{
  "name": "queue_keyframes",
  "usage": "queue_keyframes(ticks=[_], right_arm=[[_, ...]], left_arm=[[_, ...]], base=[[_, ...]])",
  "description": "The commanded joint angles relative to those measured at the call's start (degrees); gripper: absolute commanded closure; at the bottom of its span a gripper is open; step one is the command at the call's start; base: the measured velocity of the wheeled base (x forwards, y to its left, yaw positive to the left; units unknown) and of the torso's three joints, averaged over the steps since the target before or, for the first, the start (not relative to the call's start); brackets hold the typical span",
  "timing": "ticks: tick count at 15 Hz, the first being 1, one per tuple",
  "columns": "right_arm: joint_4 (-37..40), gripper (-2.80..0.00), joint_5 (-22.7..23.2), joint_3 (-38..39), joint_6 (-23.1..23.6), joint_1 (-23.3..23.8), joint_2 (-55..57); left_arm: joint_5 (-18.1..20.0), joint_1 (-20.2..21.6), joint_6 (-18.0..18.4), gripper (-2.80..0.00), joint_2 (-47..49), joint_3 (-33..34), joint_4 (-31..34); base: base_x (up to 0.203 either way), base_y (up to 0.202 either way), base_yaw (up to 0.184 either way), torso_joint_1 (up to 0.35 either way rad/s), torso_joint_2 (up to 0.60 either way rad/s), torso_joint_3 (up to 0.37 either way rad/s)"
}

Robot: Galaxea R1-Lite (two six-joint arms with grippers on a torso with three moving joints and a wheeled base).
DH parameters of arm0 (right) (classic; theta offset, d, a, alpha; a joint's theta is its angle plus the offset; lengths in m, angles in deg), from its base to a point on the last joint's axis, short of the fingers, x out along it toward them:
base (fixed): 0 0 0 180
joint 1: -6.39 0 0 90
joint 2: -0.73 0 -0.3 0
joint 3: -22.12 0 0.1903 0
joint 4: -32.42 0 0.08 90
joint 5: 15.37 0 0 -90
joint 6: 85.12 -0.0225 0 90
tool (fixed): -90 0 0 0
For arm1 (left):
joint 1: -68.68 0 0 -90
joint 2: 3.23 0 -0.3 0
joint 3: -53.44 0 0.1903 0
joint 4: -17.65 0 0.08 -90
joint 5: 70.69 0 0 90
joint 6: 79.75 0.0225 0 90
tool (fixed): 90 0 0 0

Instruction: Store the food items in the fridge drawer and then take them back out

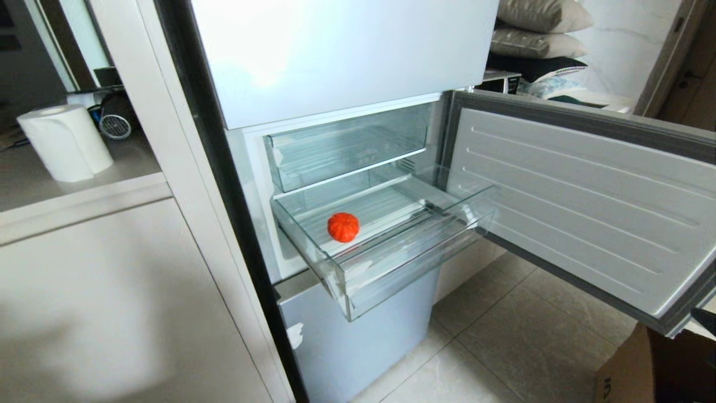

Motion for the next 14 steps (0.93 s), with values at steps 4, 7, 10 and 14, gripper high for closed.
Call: queue_keyframes(ticks=[4, 7, 10, 14], right_arm=[[-0.2, 0.00, -0.4, 0.2, 0.0, 0.0, 0.2], [-0.3, 0.00, -0.5, -0.7, 0.1, 0.0, 0.3], [-0.2, 0.00, -0.5, -2.1, 0.2, 0.1, 0.4], [-3.8, 0.00, -0.2, -3.3, 0.4, 0.1, 2.8]], left_arm=[[0.0, 0.0, 0.0, 0.00, 0.0, 0.0, 0.0], [0.0, 0.0, 0.0, 0.00, 0.1, 0.0, 0.0], [0.0, 0.0, 0.0, 0.00, 0.0, 0.0, 0.0], [0.0, 0.0, 0.0, 0.00, 0.0, 0.0, 0.0]], base=[[-0.002, -0.010, 0.162, 0.003, 0.00, 0.003], [0.000, -0.010, 0.175, 0.006, 0.00, 0.002], [0.001, -0.008, 0.173, 0.002, 0.00, 0.003], [0.002, -0.009, 0.160, 0.001, 0.00, 0.004]])
